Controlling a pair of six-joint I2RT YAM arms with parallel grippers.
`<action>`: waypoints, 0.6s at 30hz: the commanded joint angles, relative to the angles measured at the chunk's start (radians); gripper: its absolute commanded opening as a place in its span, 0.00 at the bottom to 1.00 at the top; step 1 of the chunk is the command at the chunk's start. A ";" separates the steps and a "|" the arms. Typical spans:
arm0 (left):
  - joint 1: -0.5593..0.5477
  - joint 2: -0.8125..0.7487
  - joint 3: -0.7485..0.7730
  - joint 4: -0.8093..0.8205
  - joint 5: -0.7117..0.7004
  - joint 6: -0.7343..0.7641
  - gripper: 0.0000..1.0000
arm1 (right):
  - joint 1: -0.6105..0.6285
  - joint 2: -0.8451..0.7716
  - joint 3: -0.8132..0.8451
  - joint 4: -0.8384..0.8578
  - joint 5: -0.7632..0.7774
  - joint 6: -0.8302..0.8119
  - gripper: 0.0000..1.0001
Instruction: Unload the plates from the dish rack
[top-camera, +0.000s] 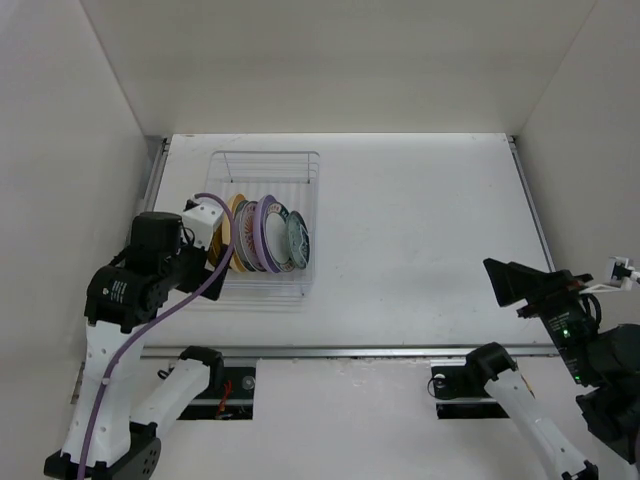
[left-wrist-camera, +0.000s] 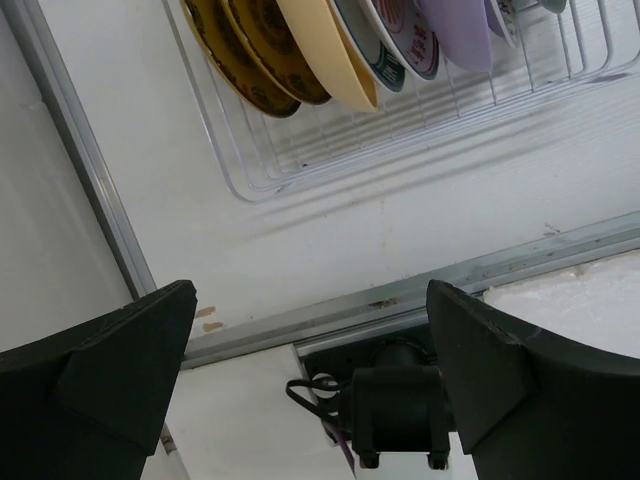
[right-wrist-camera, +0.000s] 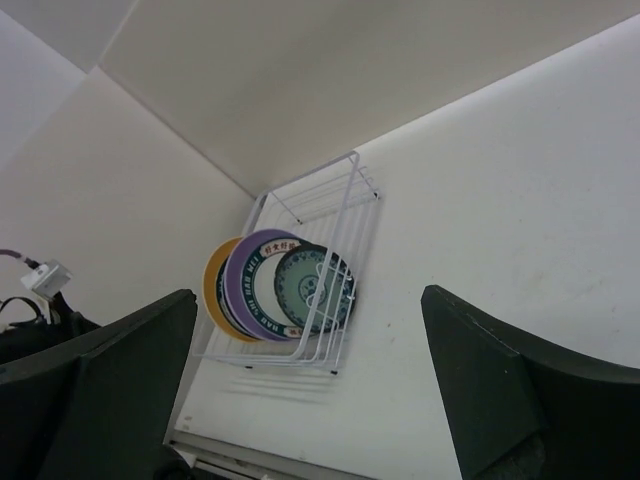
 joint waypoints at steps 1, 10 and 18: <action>-0.004 0.000 0.000 0.016 0.038 -0.036 1.00 | 0.006 0.038 0.022 -0.013 -0.034 0.002 1.00; -0.004 0.245 0.338 -0.148 0.220 0.131 1.00 | 0.006 0.225 0.131 -0.013 0.078 -0.071 1.00; -0.131 0.791 1.062 -0.249 0.035 0.130 1.00 | 0.006 0.488 0.266 -0.024 0.294 -0.145 1.00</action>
